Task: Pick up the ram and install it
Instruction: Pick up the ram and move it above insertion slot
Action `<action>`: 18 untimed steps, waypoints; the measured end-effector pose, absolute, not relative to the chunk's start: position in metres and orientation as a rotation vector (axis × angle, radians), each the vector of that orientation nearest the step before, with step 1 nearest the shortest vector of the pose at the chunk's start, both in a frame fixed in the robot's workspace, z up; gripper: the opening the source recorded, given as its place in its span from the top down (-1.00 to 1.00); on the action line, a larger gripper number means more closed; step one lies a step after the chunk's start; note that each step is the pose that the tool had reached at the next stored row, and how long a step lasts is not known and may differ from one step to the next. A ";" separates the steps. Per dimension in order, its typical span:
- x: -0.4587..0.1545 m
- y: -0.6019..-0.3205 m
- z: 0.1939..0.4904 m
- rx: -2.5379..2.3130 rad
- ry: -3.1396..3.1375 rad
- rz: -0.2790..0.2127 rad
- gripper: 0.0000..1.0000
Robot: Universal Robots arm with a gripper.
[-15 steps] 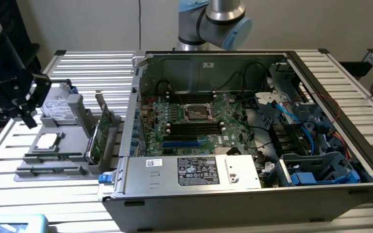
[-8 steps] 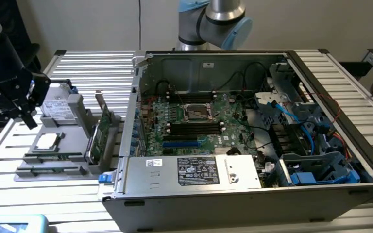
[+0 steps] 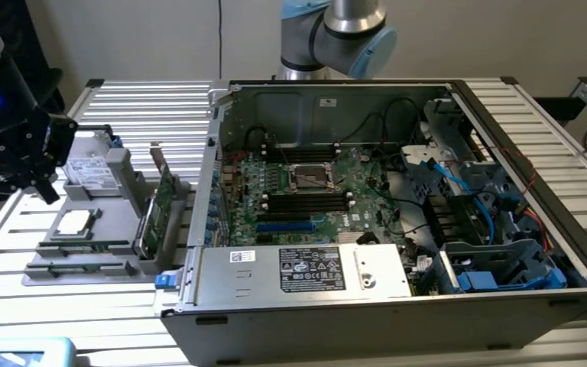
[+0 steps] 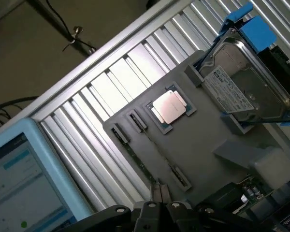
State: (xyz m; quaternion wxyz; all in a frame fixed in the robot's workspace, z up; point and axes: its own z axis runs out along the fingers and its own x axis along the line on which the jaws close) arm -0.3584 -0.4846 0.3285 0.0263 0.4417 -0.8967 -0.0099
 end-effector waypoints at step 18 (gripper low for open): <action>-0.358 -0.485 0.328 1.811 -2.526 0.000 0.79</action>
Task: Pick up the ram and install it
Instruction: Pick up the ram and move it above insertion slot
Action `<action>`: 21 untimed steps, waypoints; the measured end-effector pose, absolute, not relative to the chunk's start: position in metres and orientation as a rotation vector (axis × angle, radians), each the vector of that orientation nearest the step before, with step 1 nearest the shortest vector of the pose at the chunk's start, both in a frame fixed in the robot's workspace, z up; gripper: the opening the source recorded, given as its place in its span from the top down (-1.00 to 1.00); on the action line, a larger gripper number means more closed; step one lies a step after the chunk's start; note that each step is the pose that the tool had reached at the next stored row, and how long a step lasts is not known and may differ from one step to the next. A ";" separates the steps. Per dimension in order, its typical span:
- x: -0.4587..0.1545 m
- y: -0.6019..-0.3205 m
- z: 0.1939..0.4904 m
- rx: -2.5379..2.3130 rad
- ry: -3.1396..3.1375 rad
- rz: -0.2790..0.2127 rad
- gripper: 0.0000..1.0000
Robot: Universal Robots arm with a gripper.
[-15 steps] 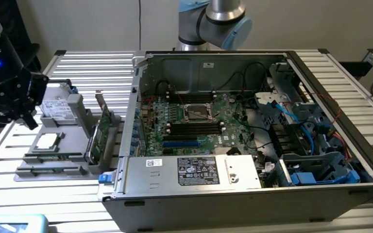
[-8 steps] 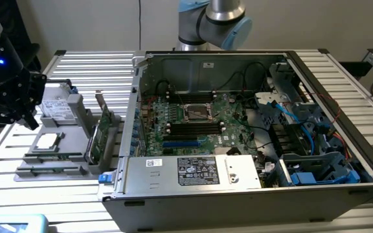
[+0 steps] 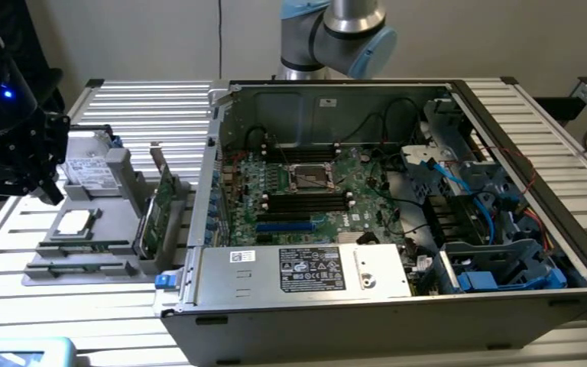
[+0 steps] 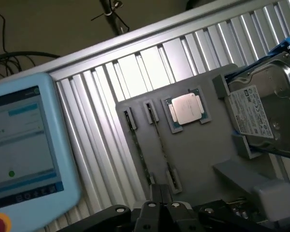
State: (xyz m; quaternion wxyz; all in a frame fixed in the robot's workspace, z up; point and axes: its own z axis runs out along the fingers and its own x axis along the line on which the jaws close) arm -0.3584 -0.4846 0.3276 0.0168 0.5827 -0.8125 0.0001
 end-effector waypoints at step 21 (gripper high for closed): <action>-0.358 -0.485 0.326 2.175 -2.279 -0.032 0.79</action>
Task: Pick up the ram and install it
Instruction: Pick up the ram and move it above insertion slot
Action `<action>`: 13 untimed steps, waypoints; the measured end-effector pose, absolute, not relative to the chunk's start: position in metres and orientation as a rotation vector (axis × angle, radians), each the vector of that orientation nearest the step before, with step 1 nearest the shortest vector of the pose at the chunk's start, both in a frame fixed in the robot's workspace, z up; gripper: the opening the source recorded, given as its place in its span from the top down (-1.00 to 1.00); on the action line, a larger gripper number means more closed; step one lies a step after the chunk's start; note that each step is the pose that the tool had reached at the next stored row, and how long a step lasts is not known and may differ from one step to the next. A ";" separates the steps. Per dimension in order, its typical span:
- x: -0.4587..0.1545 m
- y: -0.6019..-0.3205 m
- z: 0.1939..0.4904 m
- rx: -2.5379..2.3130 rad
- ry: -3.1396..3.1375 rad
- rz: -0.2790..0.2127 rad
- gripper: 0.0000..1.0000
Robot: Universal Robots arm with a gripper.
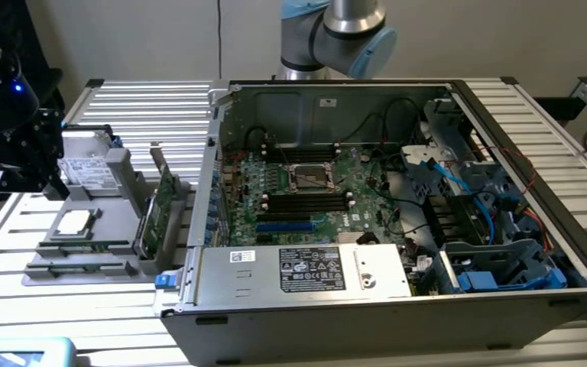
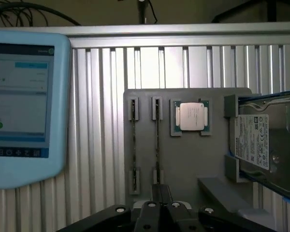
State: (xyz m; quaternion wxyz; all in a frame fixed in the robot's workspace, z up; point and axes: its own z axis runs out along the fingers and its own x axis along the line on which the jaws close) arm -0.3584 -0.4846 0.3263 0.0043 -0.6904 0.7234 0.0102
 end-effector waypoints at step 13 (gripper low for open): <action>-0.362 -0.485 0.313 -2.165 2.265 0.032 0.27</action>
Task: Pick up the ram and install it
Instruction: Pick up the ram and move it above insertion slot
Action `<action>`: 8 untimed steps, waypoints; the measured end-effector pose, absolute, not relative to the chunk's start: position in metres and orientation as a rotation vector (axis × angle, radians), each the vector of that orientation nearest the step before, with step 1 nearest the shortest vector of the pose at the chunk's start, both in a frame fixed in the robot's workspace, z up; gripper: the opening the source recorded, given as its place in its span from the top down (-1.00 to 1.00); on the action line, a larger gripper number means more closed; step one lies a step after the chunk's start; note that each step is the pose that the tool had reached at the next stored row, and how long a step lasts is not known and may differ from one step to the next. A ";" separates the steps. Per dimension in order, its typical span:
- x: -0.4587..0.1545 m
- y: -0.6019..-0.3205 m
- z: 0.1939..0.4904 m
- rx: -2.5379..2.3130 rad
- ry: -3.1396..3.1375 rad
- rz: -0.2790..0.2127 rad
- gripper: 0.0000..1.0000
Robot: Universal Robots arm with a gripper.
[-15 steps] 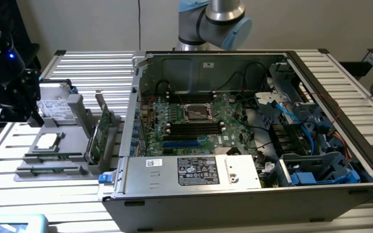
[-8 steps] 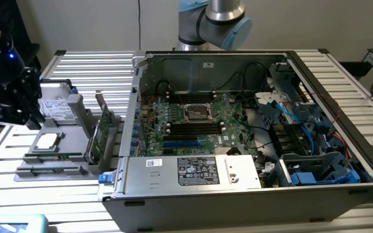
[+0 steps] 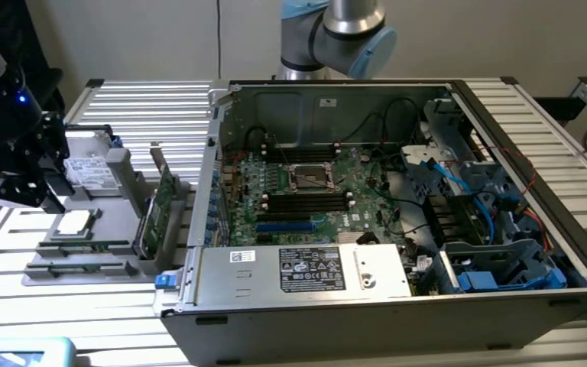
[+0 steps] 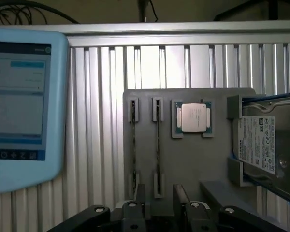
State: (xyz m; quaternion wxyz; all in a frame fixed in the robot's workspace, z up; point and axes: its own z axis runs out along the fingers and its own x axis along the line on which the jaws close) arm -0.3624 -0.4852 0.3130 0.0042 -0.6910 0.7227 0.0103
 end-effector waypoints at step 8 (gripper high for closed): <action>-0.363 -0.495 0.298 -2.182 2.248 0.033 0.27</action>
